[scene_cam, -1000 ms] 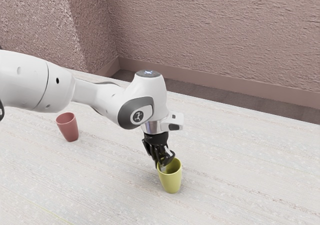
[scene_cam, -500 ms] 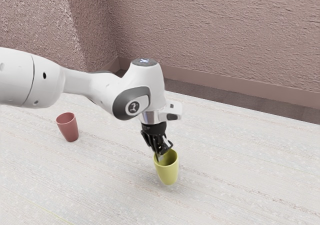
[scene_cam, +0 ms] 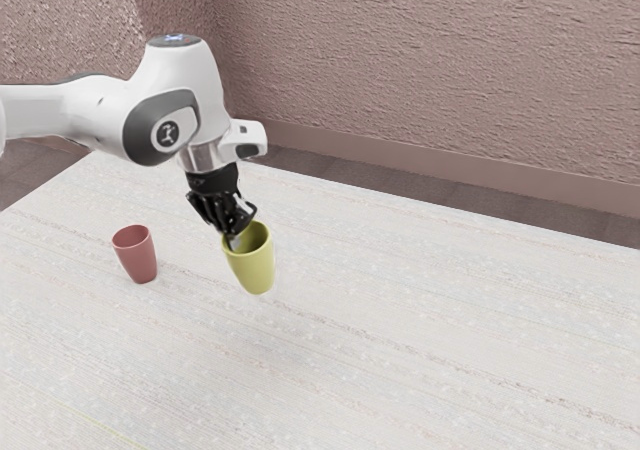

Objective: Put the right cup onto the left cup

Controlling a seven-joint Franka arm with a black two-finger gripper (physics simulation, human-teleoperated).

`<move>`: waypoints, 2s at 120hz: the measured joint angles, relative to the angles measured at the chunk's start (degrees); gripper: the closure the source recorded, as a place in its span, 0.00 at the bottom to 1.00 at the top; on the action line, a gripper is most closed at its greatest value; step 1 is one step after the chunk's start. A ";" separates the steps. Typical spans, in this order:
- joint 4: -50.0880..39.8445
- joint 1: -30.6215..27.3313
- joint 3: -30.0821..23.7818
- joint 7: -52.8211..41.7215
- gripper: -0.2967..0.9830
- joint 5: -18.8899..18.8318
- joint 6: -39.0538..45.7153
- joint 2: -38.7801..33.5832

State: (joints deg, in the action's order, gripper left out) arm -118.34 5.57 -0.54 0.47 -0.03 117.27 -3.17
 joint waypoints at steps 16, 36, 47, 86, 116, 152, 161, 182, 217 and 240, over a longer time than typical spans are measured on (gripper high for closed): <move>3.20 -0.32 5.79 -1.35 0.85 0.00 -2.75 -0.45; 5.14 -2.27 9.68 -3.10 0.85 -0.07 -5.12 -0.42; 5.93 -2.17 10.62 -4.08 0.85 -0.19 -5.88 -0.40; 10.24 -10.71 10.93 -8.41 0.85 -0.56 -6.50 1.48; 13.76 -17.31 12.25 -12.41 0.85 -0.13 -6.24 5.63; 16.66 -14.46 13.41 -16.15 0.85 0.84 -5.05 10.41; 17.14 -15.32 13.51 -16.94 0.85 1.06 -4.82 11.23; 18.63 -16.47 14.33 -18.61 0.85 1.72 -4.15 14.38; 18.74 -18.96 14.78 -21.12 0.85 2.71 -2.92 16.95; 20.08 -19.09 14.78 -22.59 0.85 3.91 -1.85 18.89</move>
State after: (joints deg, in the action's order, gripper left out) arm -98.27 -13.52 14.24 -22.12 3.88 115.42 15.71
